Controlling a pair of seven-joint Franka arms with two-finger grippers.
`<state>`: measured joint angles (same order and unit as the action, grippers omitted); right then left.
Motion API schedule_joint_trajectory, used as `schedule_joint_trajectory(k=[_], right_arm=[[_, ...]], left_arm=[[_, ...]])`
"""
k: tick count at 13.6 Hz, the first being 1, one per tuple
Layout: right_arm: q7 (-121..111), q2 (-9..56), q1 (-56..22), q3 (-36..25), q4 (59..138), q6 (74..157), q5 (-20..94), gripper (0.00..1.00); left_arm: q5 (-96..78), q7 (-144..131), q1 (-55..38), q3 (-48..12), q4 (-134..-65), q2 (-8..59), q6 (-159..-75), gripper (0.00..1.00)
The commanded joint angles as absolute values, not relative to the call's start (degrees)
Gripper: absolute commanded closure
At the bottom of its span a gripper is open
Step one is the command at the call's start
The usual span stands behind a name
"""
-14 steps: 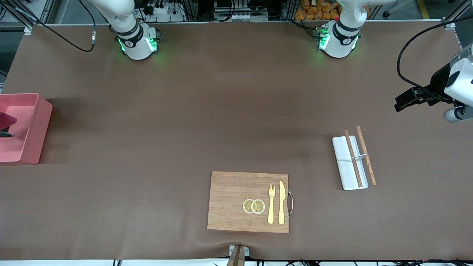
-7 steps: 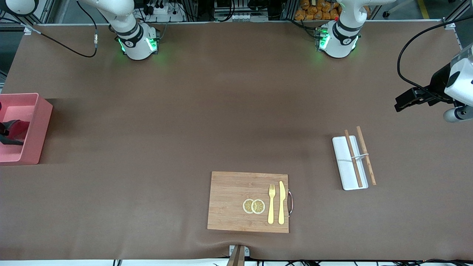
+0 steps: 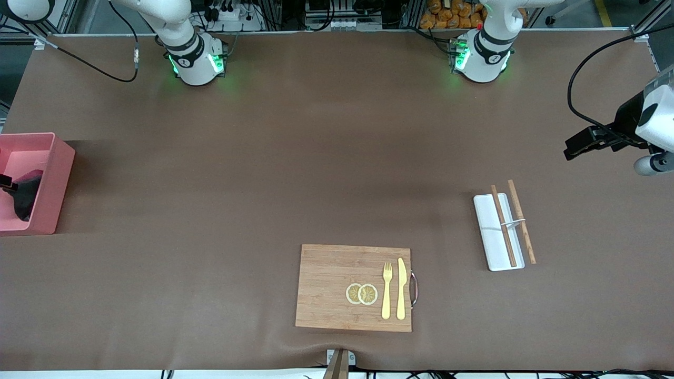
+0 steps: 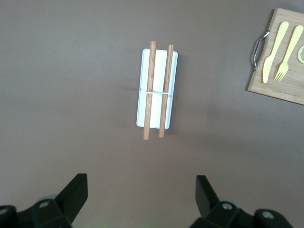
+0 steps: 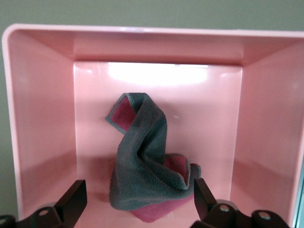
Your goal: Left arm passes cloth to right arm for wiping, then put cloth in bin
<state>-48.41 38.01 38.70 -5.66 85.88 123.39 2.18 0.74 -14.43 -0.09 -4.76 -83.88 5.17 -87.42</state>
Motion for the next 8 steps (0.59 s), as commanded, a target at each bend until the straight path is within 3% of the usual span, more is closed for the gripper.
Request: schedule_joint_trajectory(k=[1,8], right_arm=[[-48.52,35.96,39.29,-4.31,84.73,119.55,2.20,0.00],[-47.03,28.31,34.38,-4.22,84.55,113.40,1.58,0.00]], left_arm=[[0.09,-9.68,0.96,-4.39,-84.73,3.34,-87.28,0.00],[0.62,-5.36,1.41,-4.31,-84.81,1.23,-85.69,0.00]])
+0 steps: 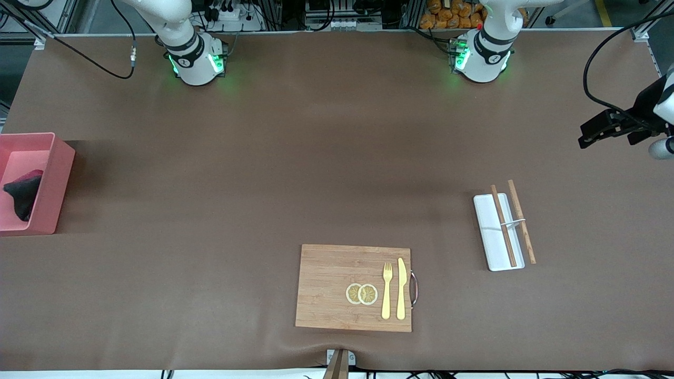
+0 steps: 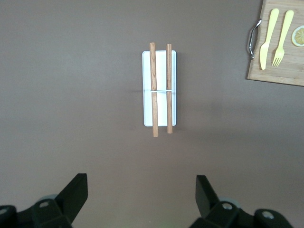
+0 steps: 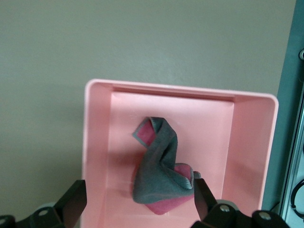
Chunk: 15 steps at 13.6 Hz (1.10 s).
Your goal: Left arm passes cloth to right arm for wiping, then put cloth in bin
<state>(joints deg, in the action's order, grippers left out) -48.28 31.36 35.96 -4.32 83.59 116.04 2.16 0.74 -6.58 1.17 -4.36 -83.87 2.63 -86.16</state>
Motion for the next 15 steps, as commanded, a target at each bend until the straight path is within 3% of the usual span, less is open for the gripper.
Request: schedule_joint_trajectory(k=[1,8,15], right_arm=[[-44.32,26.91,32.71,-4.22,84.55,110.68,1.58,0.00],[-25.43,19.52,20.67,-4.13,84.99,98.01,1.67,0.00],[-3.46,13.54,4.95,-4.04,84.99,91.41,2.20,0.00]], left_arm=[[0.62,-5.36,1.41,-4.31,-84.81,1.23,-85.61,0.00],[0.09,-6.41,1.41,-4.66,-85.43,0.70,-85.08,0.00],[0.00,-7.65,1.49,-4.75,-87.36,-0.18,-85.25,0.00]])
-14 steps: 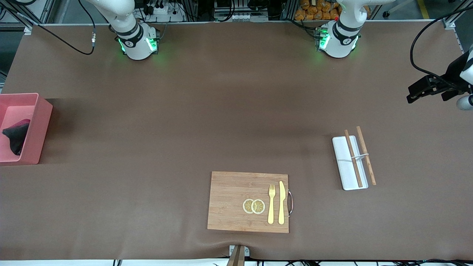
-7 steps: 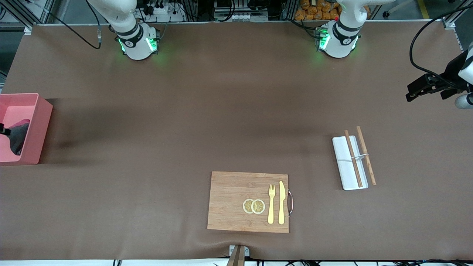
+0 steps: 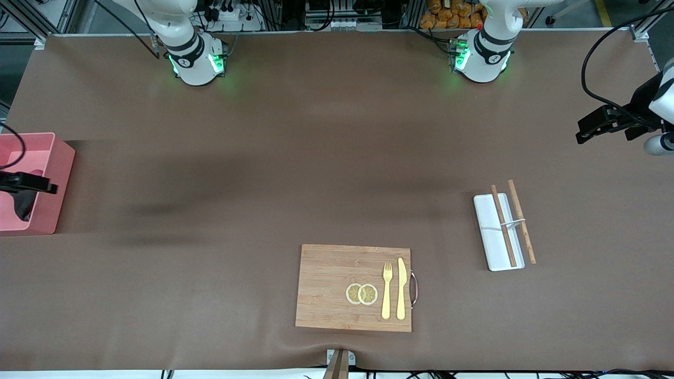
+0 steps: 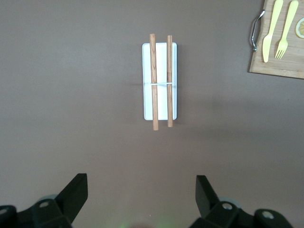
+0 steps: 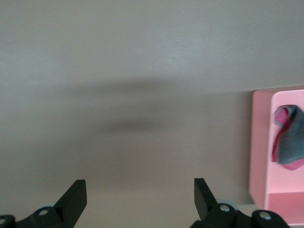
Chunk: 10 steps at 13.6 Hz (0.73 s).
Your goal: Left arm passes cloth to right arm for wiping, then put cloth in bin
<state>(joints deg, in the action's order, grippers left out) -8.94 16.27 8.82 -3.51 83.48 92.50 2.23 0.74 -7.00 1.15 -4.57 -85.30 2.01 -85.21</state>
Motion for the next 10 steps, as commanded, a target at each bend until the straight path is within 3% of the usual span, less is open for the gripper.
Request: schedule_joint_trajectory(k=[1,4,10], right_arm=[[-0.56,13.10,2.57,-4.04,84.90,90.80,2.20,0.00],[5.09,11.78,-2.89,-3.96,84.55,90.97,2.37,0.00],[0.29,7.30,-2.99,-4.22,84.20,93.51,0.62,0.00]], left_arm=[[0.00,-7.65,1.49,-4.75,-87.36,-0.18,-85.34,0.00],[0.00,-7.65,1.49,-4.75,-87.45,-0.18,-85.43,0.00],[0.00,-7.73,1.41,-4.75,-87.54,-0.18,-85.52,0.00]])
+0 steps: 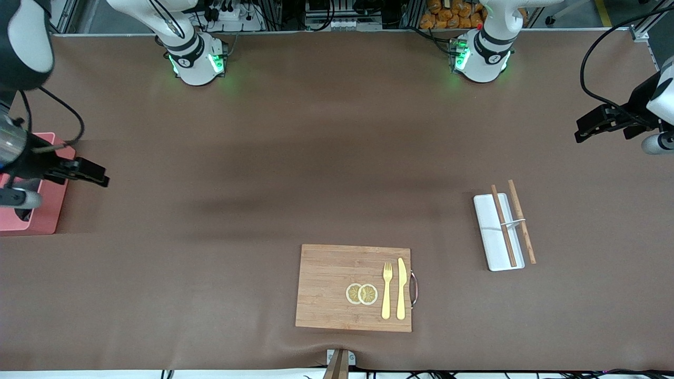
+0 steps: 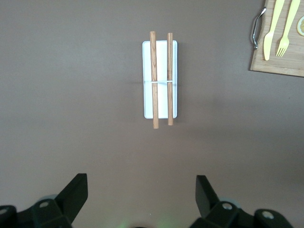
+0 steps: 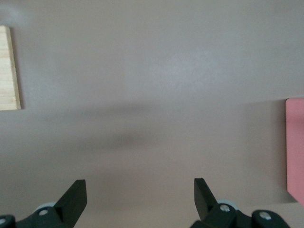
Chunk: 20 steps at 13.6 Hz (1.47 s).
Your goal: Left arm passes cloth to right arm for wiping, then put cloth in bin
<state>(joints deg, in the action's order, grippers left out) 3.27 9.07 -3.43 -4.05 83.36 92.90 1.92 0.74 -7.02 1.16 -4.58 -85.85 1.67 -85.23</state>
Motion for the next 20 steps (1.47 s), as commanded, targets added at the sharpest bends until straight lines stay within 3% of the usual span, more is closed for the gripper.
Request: schedule_joint_trajectory(k=[1,11,17,20], right_arm=[[-2.78,6.86,-2.99,-4.31,83.24,93.43,-0.08,0.00],[1.67,6.15,-3.42,-4.13,75.07,92.29,-0.26,0.00],[4.39,6.42,-3.34,-4.04,75.32,92.11,-0.09,0.00],[4.22,6.50,-3.16,-4.04,75.32,92.11,-0.09,0.00]], left_arm=[[0.00,-7.73,1.41,-4.75,-87.54,-0.18,-85.60,0.00],[0.00,-7.73,1.41,-4.83,-87.19,-1.49,-84.90,0.00],[0.00,-7.73,1.32,-4.83,-91.31,-4.83,-85.25,0.00],[0.09,-7.38,1.23,-4.83,-89.66,-3.43,-85.25,0.00]])
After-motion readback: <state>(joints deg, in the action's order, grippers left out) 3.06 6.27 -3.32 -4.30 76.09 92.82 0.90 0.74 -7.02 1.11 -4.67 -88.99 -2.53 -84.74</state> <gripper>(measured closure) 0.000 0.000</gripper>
